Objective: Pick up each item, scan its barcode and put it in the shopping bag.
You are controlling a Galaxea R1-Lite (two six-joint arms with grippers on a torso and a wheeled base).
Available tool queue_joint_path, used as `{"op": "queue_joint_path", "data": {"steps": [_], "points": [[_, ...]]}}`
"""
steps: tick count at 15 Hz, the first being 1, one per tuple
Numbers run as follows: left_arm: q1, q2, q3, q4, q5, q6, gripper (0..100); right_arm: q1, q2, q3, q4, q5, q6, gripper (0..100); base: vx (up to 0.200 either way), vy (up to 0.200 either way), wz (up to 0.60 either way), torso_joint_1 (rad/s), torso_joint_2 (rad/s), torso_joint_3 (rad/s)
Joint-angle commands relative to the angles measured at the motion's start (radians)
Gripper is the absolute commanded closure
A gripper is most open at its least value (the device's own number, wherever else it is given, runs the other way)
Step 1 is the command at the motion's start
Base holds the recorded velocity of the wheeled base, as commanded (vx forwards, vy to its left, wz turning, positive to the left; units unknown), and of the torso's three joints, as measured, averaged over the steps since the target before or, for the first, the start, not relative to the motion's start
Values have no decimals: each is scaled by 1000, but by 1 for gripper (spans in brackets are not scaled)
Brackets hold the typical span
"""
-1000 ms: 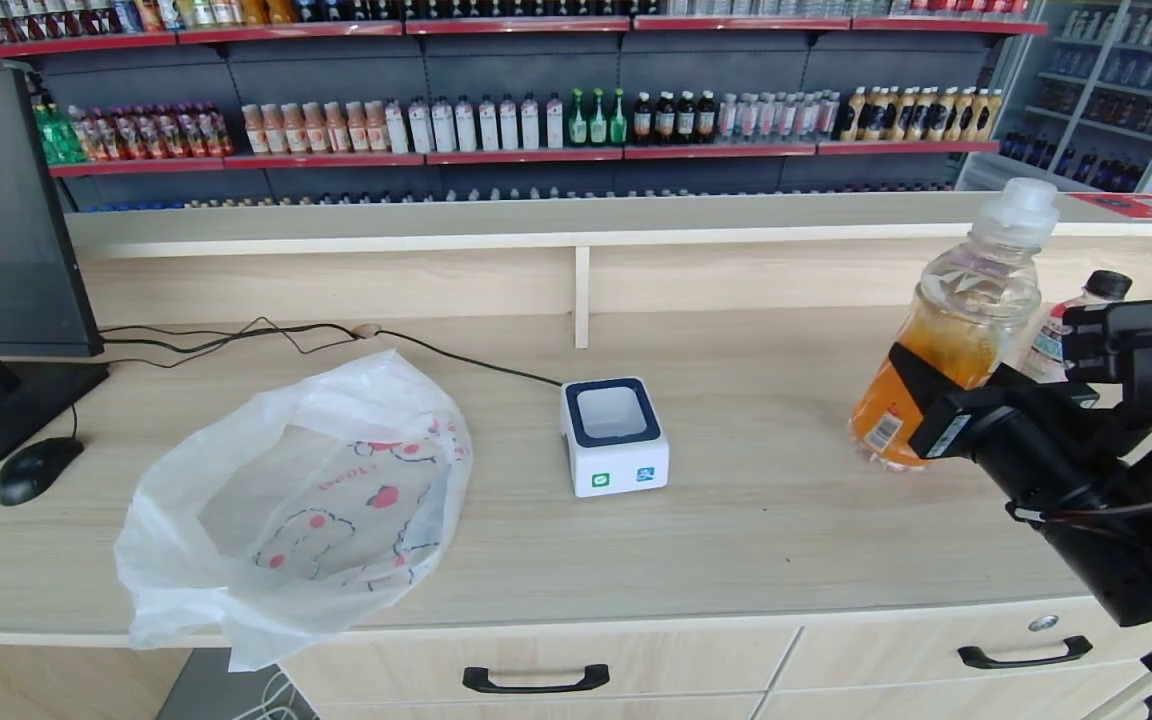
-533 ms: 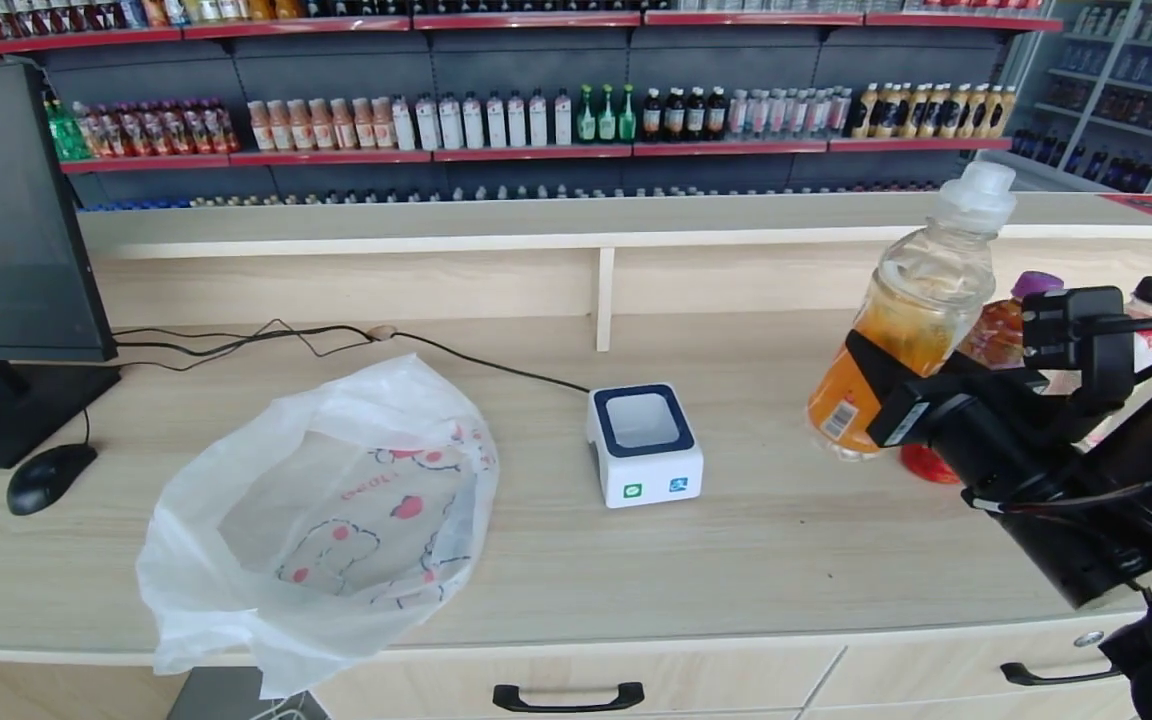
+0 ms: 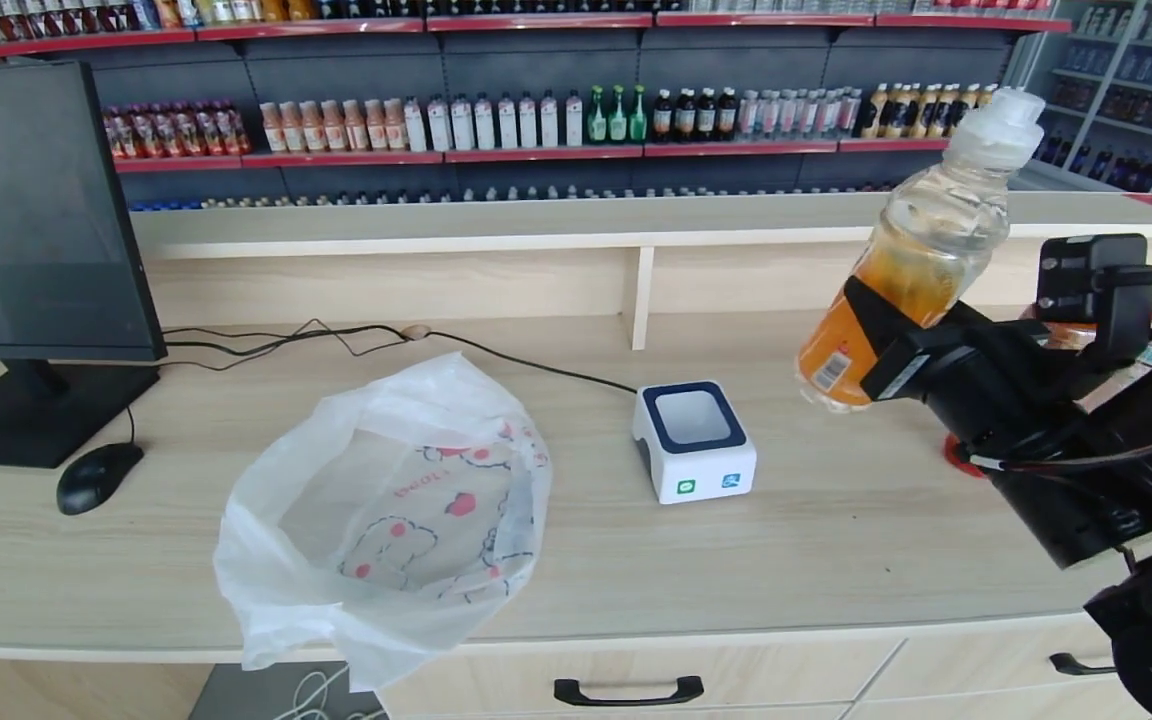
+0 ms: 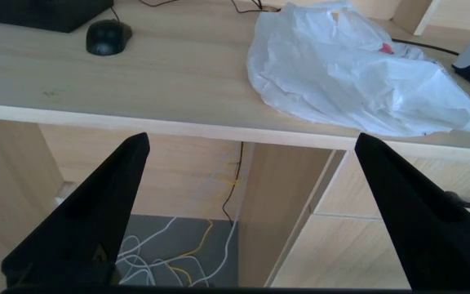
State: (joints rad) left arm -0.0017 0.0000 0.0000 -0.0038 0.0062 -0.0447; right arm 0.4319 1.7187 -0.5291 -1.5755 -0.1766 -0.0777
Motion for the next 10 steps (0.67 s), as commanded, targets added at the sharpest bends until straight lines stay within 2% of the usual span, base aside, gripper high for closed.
{"op": "queue_joint_path", "data": {"steps": [1,3,6,8,10], "points": [[0,0,0,-2,1,0,0,7,35,-38,5,65,-14,100,0,0,0,0,0,0],[0,2,0,-2,1,-1,0,8,75,-81,5,135,-57,100,0,0,0,0,0,0],[2,2,0,-2,1,-1,0,30,114,-127,5,155,-139,100,0,0,0,0,0,0],[0,2,0,-2,1,-3,0,34,127,-137,5,276,-294,100,0,0,0,0,0,0],[2,2,0,-2,1,-3,0,50,151,-137,5,344,-389,100,0,0,0,0,0,0]]}}
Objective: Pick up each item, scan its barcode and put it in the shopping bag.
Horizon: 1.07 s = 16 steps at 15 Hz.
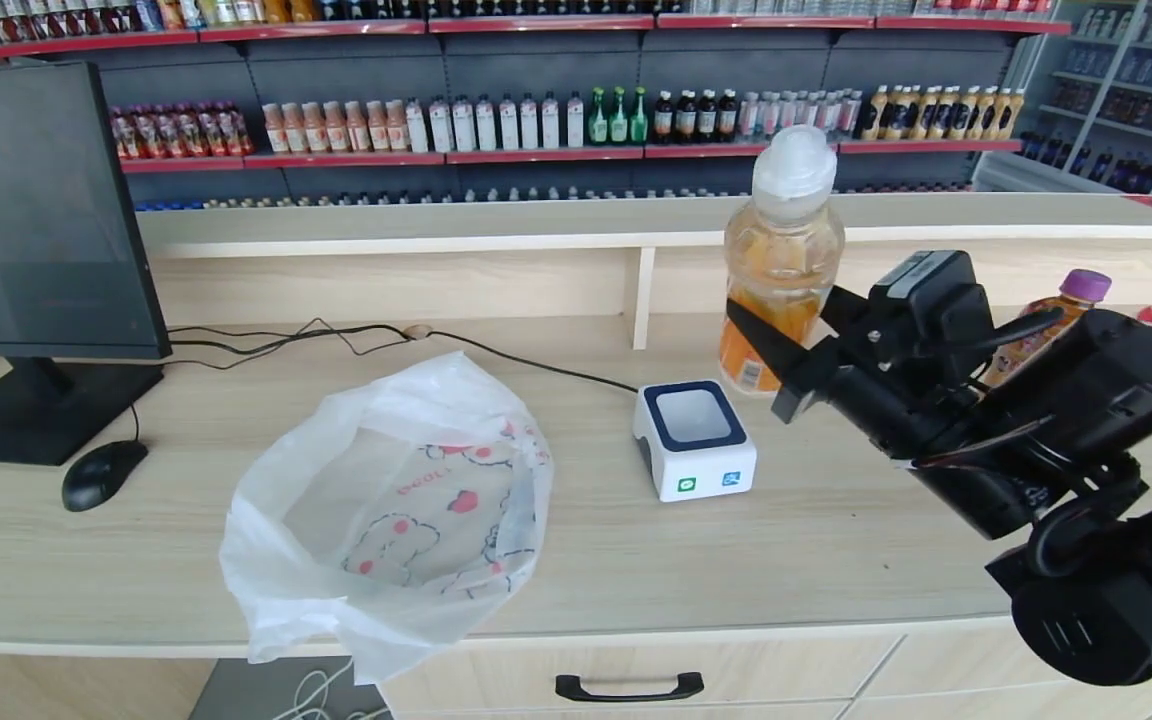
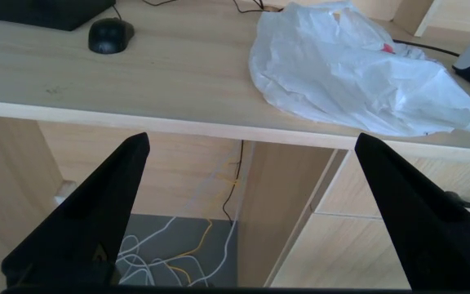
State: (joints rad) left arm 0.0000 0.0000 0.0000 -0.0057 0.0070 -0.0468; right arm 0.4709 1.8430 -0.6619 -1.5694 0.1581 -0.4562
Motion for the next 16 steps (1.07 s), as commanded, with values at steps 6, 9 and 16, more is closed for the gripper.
{"op": "queue_joint_path", "data": {"steps": [6,9,16], "points": [[-2,2,0,0,1,1,0,20,81,-8,-1,118,-194,100,0,0,0,0,0,0],[-2,0,0,-2,1,1,0,-12,137,-56,-1,216,-271,100,0,0,0,0,0,0],[-2,0,0,-3,1,2,0,-40,263,-274,-1,348,-309,100,0,0,0,0,0,0]]}}
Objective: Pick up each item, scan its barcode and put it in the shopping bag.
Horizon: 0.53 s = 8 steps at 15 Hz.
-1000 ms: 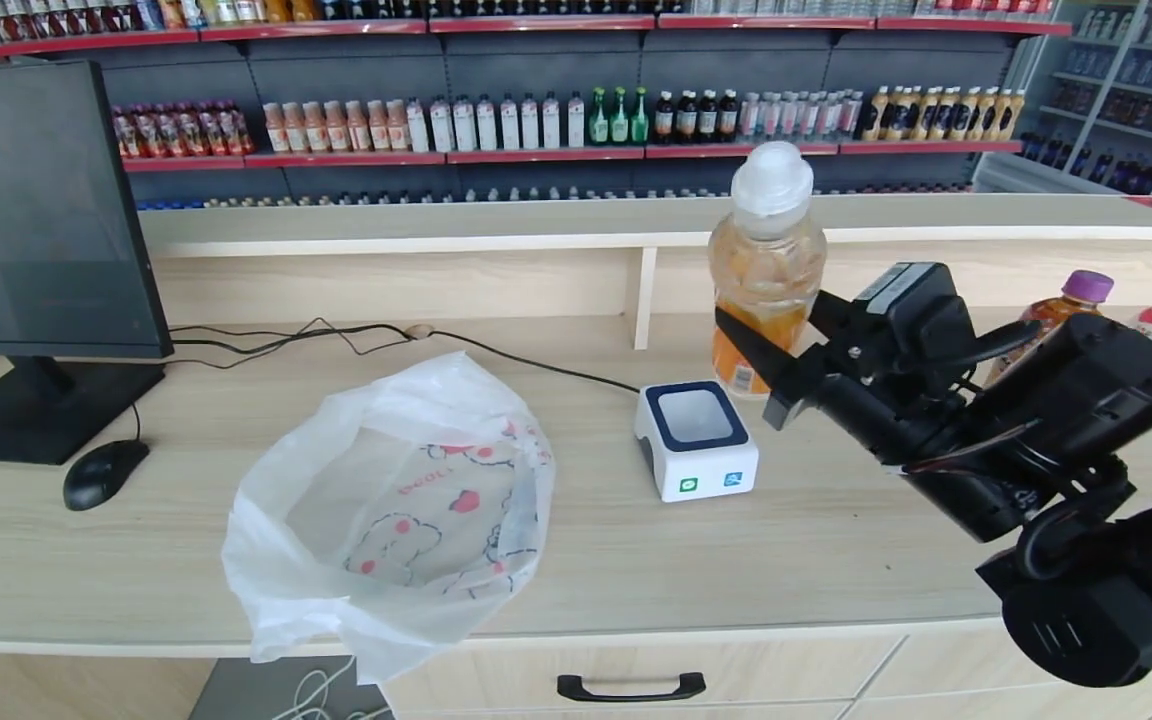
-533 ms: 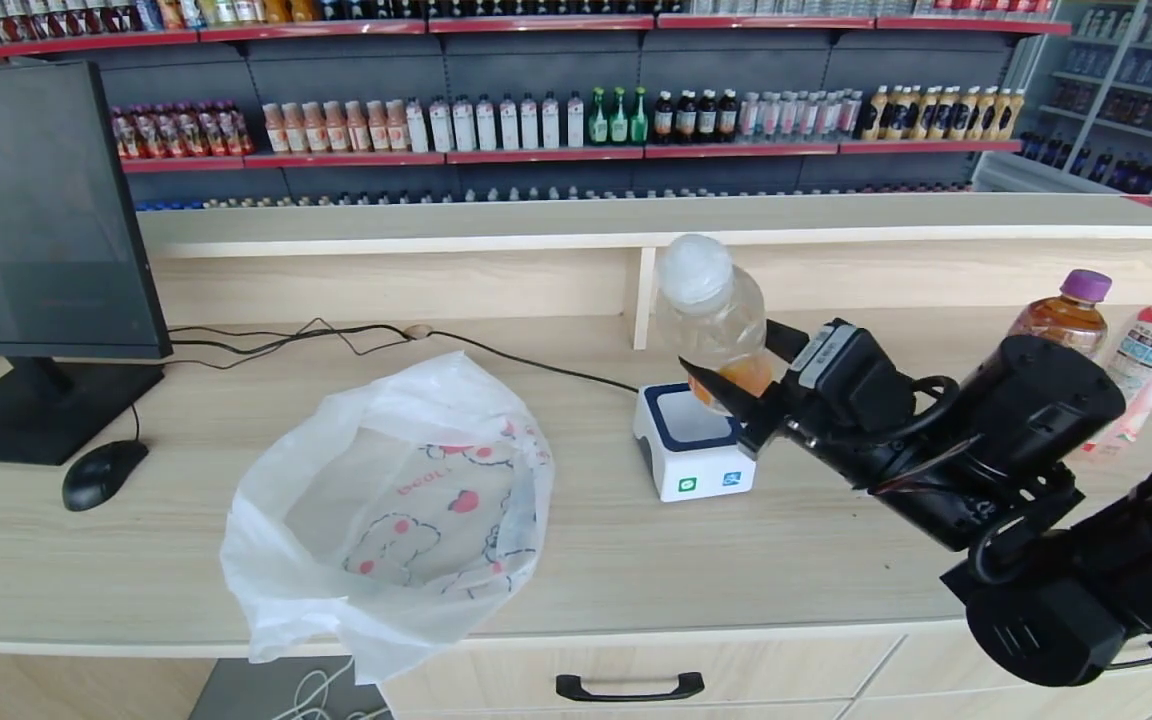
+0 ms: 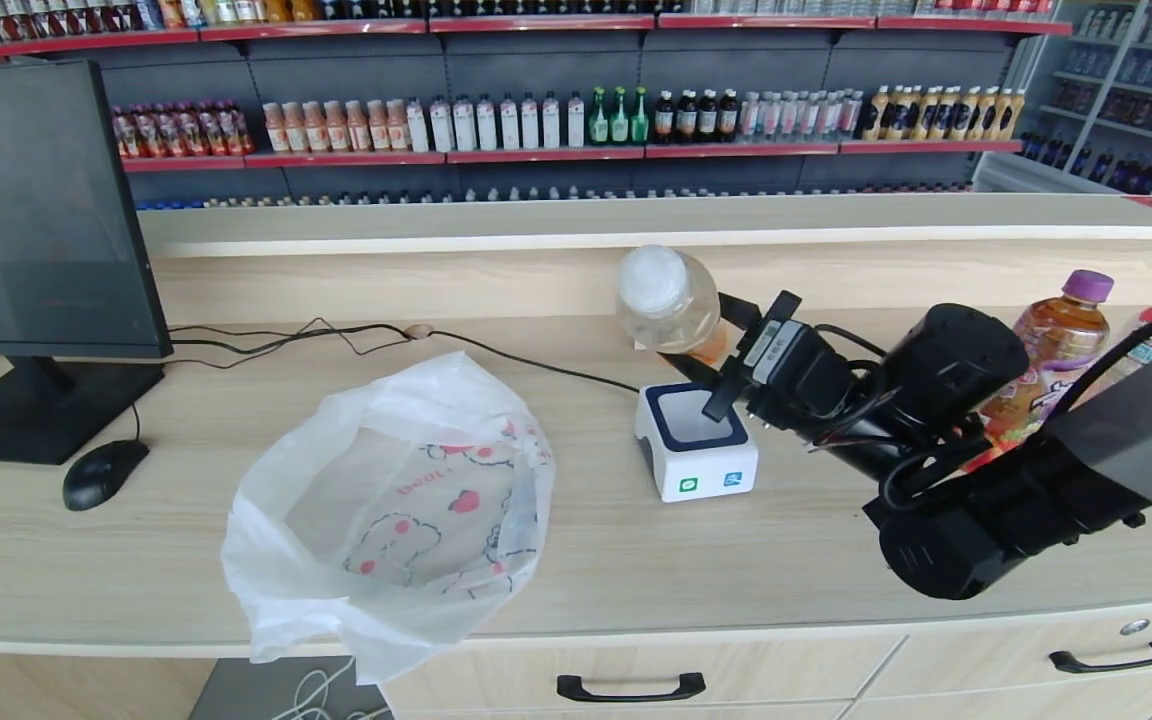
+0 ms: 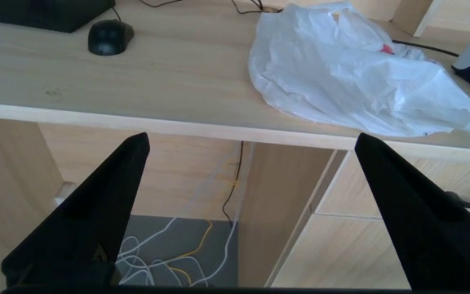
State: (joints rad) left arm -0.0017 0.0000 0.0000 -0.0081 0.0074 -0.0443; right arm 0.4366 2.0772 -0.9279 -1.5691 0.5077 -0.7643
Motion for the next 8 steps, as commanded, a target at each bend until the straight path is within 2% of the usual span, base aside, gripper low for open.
{"op": "queue_joint_path", "data": {"steps": [1,5,8], "points": [[0,0,0,-1,0,0,0,-12,29,-8,-2,-1,-4,100,0,0,0,0,0,0],[2,0,0,-1,0,0,0,-13,34,26,-2,6,-33,100,0,0,0,0,0,0],[2,0,0,-3,0,-2,0,-33,32,77,-2,63,-73,100,0,0,0,0,0,0]]}}
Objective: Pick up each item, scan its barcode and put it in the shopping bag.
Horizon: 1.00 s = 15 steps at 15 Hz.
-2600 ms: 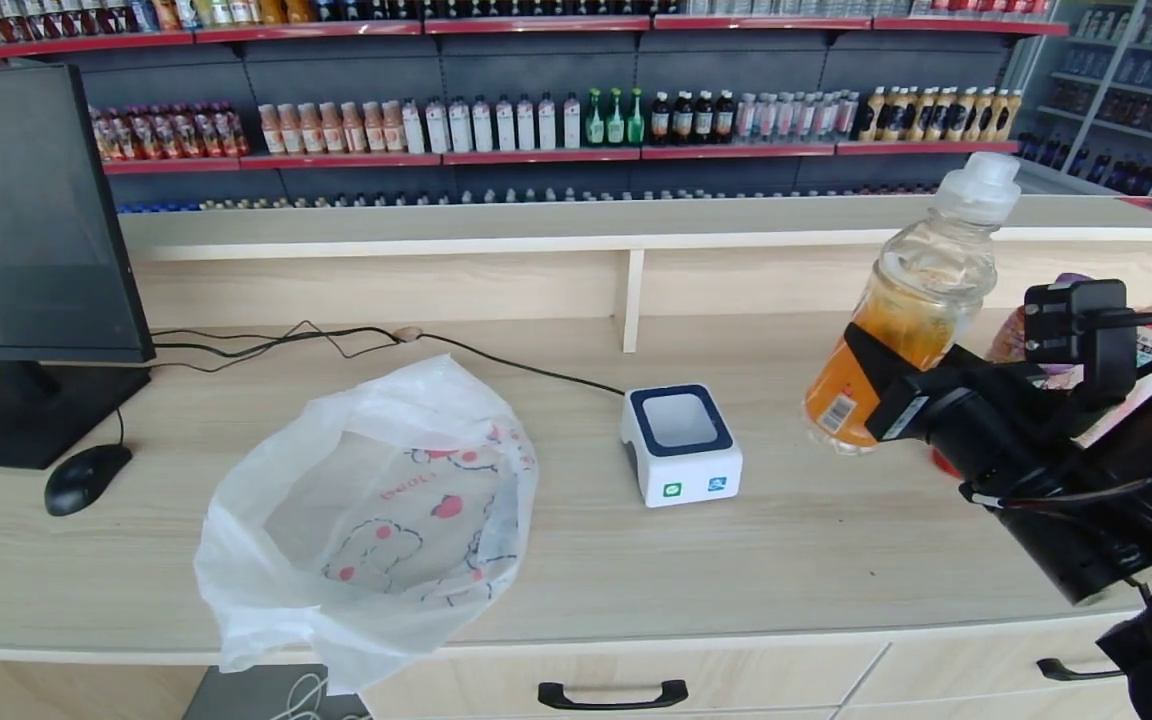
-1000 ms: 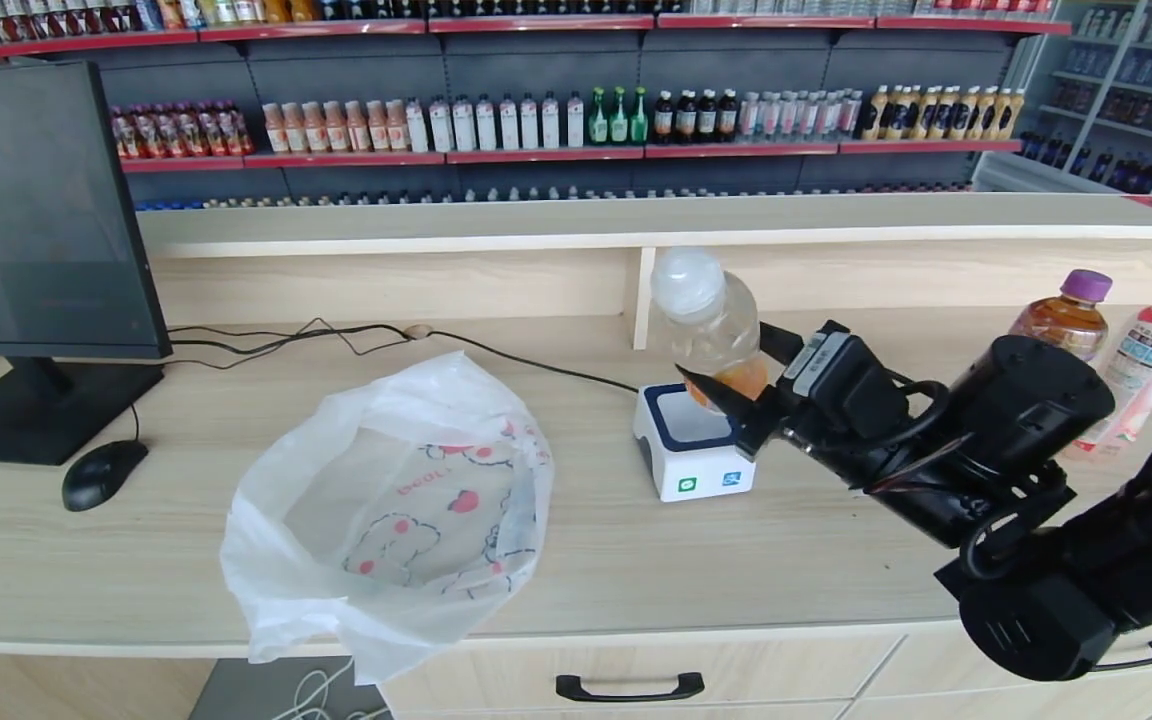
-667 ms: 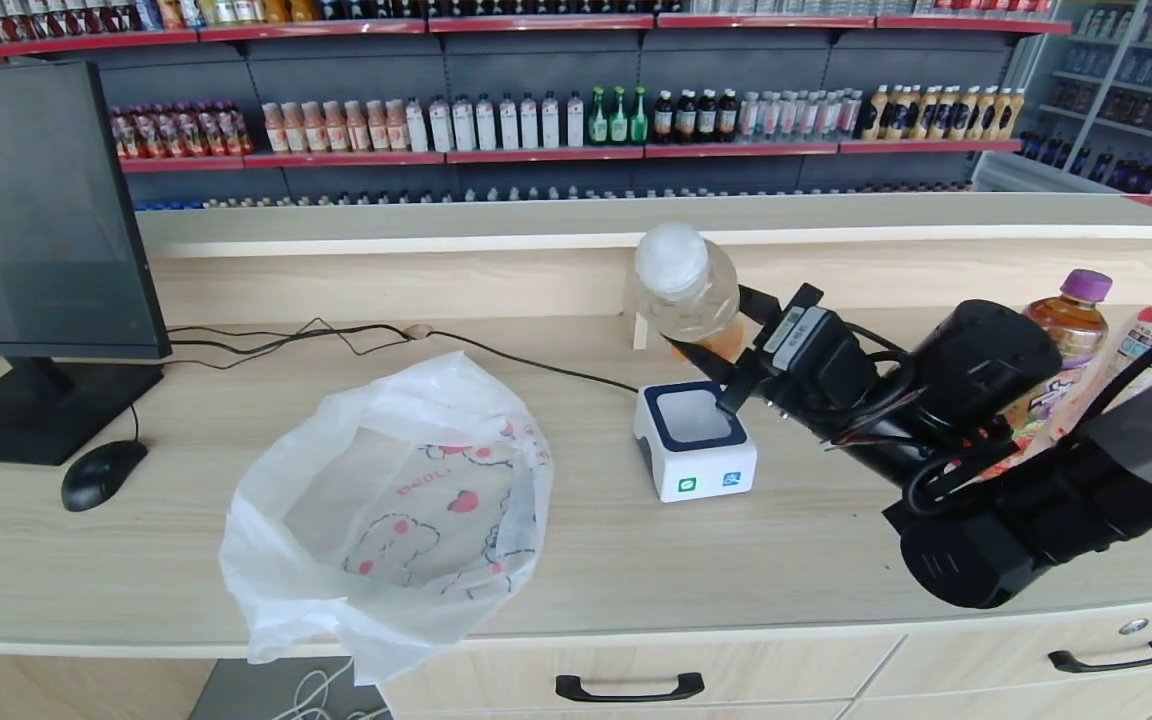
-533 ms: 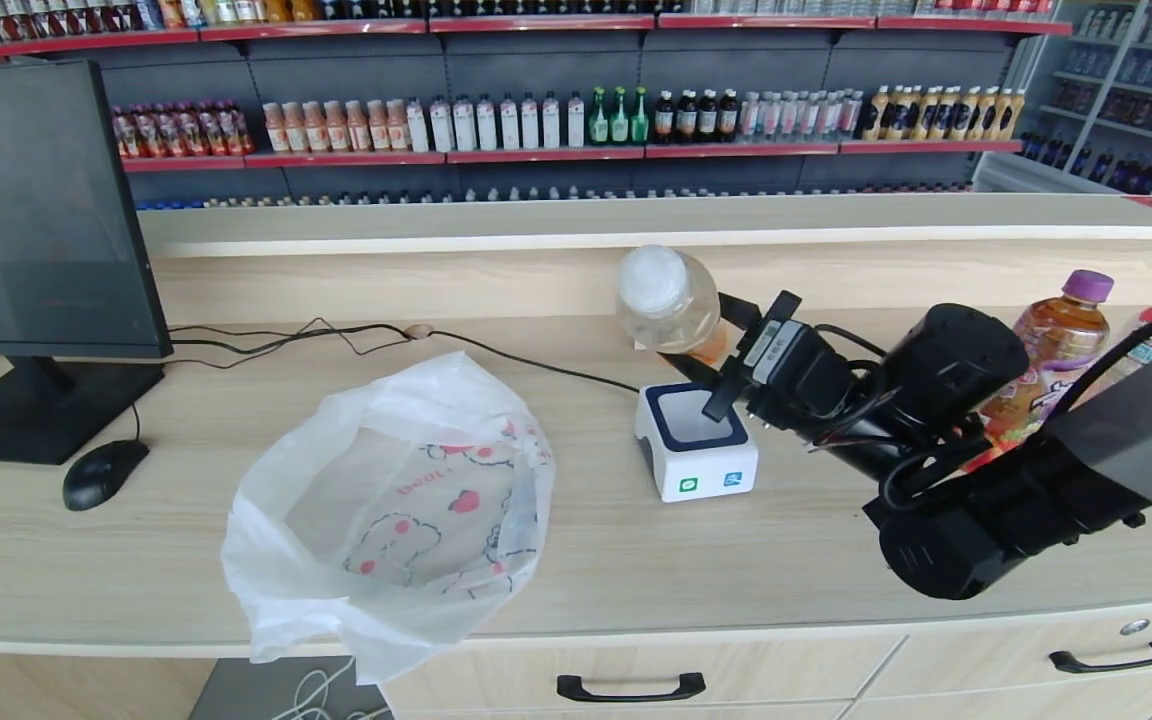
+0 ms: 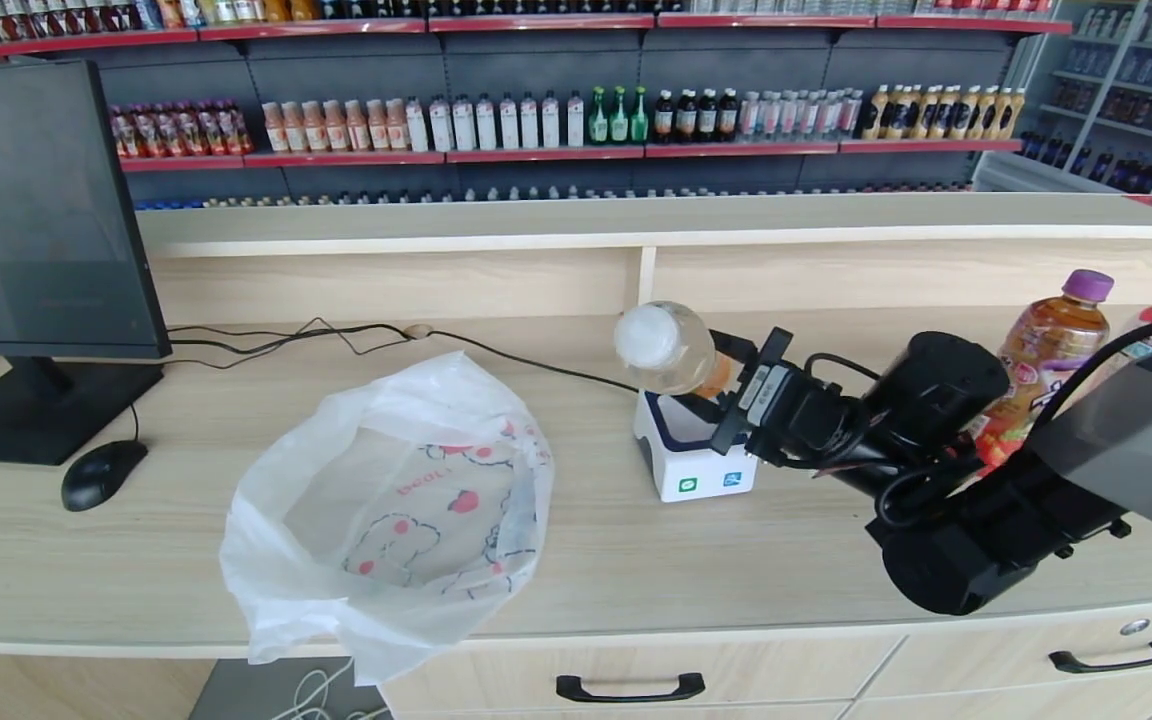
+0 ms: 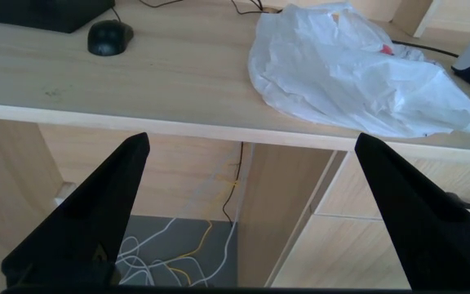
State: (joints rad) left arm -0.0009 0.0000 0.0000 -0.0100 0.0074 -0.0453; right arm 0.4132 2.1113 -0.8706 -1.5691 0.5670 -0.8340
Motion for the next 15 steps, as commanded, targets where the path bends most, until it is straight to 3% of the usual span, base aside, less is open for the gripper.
{"op": "queue_joint_path", "data": {"steps": [1,15], "points": [[-1,2,0,-1,0,-1,0,-25,-4,22,-2,16,-7,100,0,0,0,0,0,0],[1,2,0,-1,0,-2,0,-54,13,16,-2,62,-42,100,0,0,0,0,0,0]]}}
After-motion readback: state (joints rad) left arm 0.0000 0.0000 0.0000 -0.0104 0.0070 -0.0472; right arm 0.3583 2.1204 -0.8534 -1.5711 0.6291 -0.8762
